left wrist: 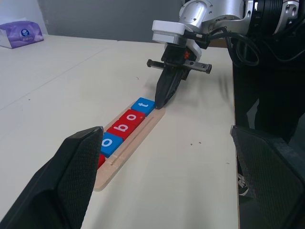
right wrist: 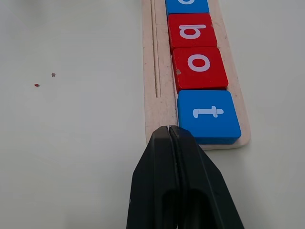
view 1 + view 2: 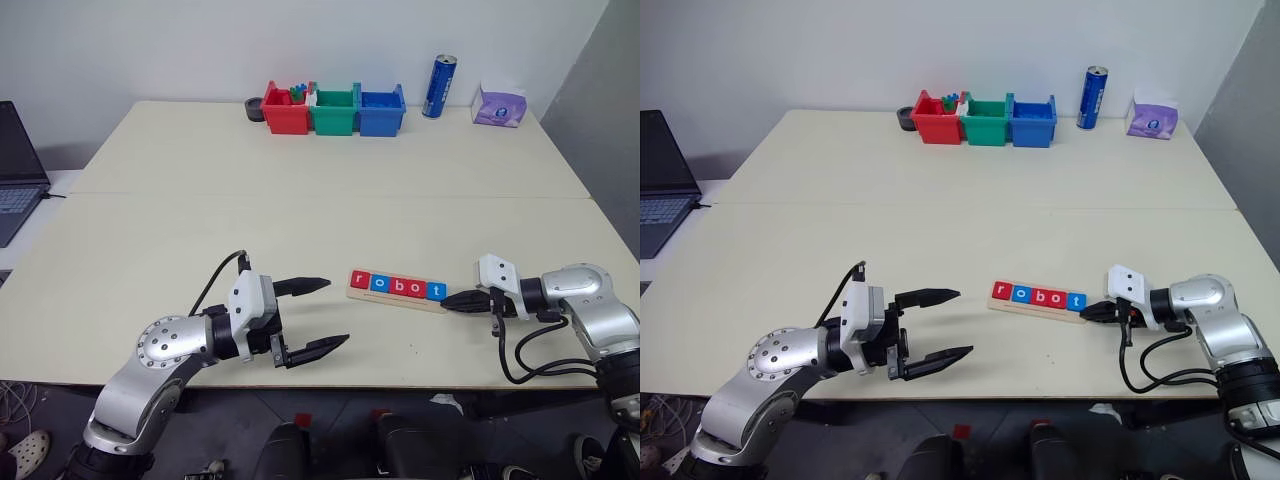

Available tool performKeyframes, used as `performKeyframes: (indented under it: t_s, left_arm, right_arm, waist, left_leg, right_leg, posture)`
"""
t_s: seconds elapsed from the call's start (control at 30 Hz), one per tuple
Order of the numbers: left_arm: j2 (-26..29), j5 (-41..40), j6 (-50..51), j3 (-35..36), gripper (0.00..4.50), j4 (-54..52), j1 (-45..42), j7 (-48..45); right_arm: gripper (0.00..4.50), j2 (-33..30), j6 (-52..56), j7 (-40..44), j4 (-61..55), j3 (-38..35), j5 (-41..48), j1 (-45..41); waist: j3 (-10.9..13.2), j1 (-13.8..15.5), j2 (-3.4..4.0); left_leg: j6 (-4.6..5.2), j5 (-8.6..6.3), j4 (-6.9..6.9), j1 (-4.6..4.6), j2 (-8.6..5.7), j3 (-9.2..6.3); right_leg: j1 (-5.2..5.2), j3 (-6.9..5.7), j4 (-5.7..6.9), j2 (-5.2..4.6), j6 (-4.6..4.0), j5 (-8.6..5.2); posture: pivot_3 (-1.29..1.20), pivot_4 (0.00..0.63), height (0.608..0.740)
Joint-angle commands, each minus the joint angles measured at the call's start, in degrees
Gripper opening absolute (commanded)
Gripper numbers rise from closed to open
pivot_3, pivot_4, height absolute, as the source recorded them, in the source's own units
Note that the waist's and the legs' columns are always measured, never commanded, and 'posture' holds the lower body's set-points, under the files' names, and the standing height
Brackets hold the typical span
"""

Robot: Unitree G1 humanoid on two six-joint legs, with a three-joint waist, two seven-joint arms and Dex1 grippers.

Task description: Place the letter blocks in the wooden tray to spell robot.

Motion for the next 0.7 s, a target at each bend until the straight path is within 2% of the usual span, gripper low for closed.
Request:
performKeyframes:
  t_s: [0.03, 0.3, 0.7]
  left_arm:
    - [0.17, -0.91, -0.16, 0.67, 4.5, -2.17, -0.4, -0.27]
    - [0.23, -1.01, -0.17, 0.77, 4.5, -2.18, -0.33, -0.41]
    - [0.36, -1.22, 0.2, 0.91, 4.5, -2.58, -0.23, -0.34]
  right_arm:
    - [0.04, -0.74, 0.42, 0.2, -1.3, -1.81, 1.45, -0.63]
    - [0.04, -3.45, 2.09, 2.08, -0.68, -2.91, 2.67, -0.96]
    - [0.04, -0.61, -1.05, -0.68, 3.48, -1.45, 0.48, -3.64]
  waist:
    - [0.0, -0.01, 0.0]
    - [0.0, 0.0, 0.0]
    - [0.0, -0.03, 0.0]
  left_leg:
    - [0.0, 0.0, 0.0, 0.0, 0.0, 0.0]
    - [0.0, 0.0, 0.0, 0.0, 0.0, 0.0]
    - [0.0, 0.0, 0.0, 0.0, 0.0, 0.01]
  right_leg:
    - [0.0, 0.0, 0.0, 0.0, 0.0, 0.0]
    - [0.0, 0.0, 0.0, 0.0, -0.01, 0.0]
    - [0.0, 0.01, 0.0, 0.01, -0.03, 0.02]
  posture:
    - [0.0, 0.15, 0.74]
    - [0.0, 0.15, 0.74]
    - [0.0, 0.15, 0.74]
